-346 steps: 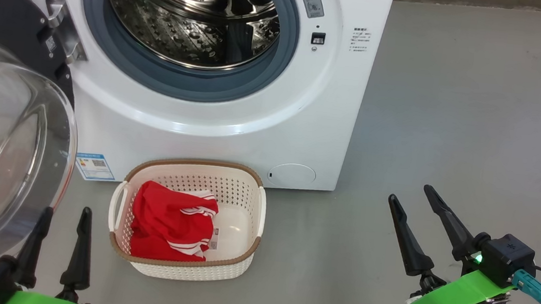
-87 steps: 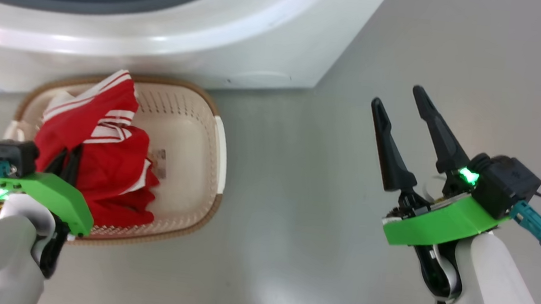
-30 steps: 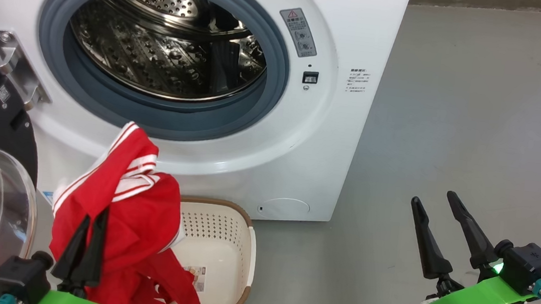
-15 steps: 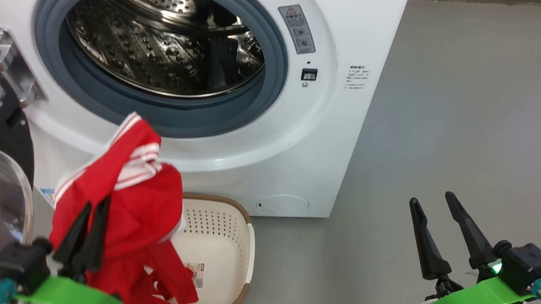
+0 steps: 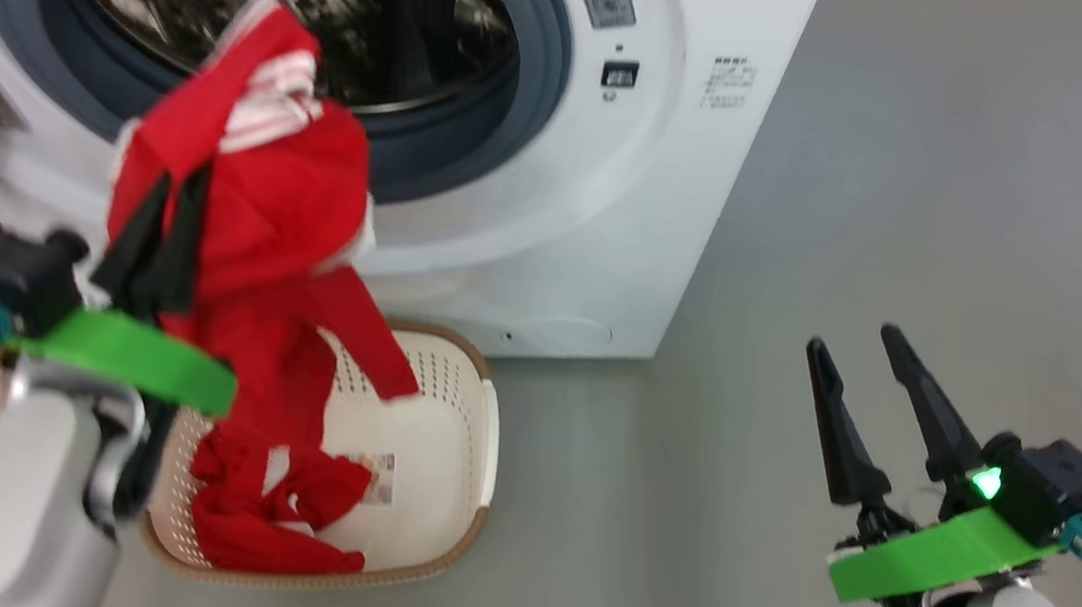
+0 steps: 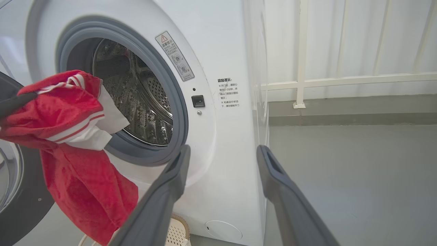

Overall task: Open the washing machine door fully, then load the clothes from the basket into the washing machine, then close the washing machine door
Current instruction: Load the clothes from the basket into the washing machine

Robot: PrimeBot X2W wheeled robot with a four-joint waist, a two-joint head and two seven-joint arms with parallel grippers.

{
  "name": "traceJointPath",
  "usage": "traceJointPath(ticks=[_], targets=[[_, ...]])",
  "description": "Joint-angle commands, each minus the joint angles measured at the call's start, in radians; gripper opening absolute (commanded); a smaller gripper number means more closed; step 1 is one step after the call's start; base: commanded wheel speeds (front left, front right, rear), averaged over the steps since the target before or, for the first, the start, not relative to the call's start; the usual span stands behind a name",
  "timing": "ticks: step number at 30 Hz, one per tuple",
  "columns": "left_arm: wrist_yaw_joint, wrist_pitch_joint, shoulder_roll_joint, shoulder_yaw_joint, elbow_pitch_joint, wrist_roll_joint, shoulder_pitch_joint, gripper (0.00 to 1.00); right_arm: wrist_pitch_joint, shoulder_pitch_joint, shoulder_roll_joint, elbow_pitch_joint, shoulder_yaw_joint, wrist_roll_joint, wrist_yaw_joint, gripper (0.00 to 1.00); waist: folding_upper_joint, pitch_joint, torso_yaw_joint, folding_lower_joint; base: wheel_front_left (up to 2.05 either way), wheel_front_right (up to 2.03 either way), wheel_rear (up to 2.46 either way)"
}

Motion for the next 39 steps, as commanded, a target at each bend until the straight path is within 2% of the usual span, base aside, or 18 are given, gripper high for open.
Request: traceJointPath(ticks=[1, 11, 19, 34, 39], targets=[[-0.006, 0.002, 0.027, 0.04, -0.01, -0.002, -0.058, 0.0, -0.005, -0.02, -0.002, -0.027, 0.022, -0.008, 0.002, 1.0, 0.0, 0.074, -0.028, 0.0, 0.0, 0.0, 0.0], [-0.046, -0.013, 0.026, 0.037, 0.313, 0.002, -0.39, 0.0, -0.005, -0.097, 0.043, -0.054, 0.025, -0.032, 0.002, 1.0, 0.0, 0.257, -0.089, 0.0, 0.0, 0.0, 0.0], [-0.062, -0.032, 0.028, 0.007, 0.494, 0.032, -0.606, 0.0, -0.005, -0.14, 0.083, -0.073, 0.037, -0.043, 0.002, 1.0, 0.0, 0.384, -0.139, 0.0, 0.0, 0.0, 0.0], [-0.075, -0.036, 0.054, -0.036, 0.726, 0.059, -0.934, 0.0, -0.005, -0.185, 0.124, -0.097, 0.06, -0.051, 0.002, 1.0, 0.0, 0.538, -0.209, 0.0, 0.0, 0.0, 0.0], [-0.049, -0.053, 0.059, -0.022, 0.671, 0.083, -1.009, 0.0, -0.005, -0.189, 0.132, -0.1, 0.06, -0.052, 0.002, 1.0, 0.0, 0.555, -0.215, 0.0, 0.0, 0.0, 0.0]])
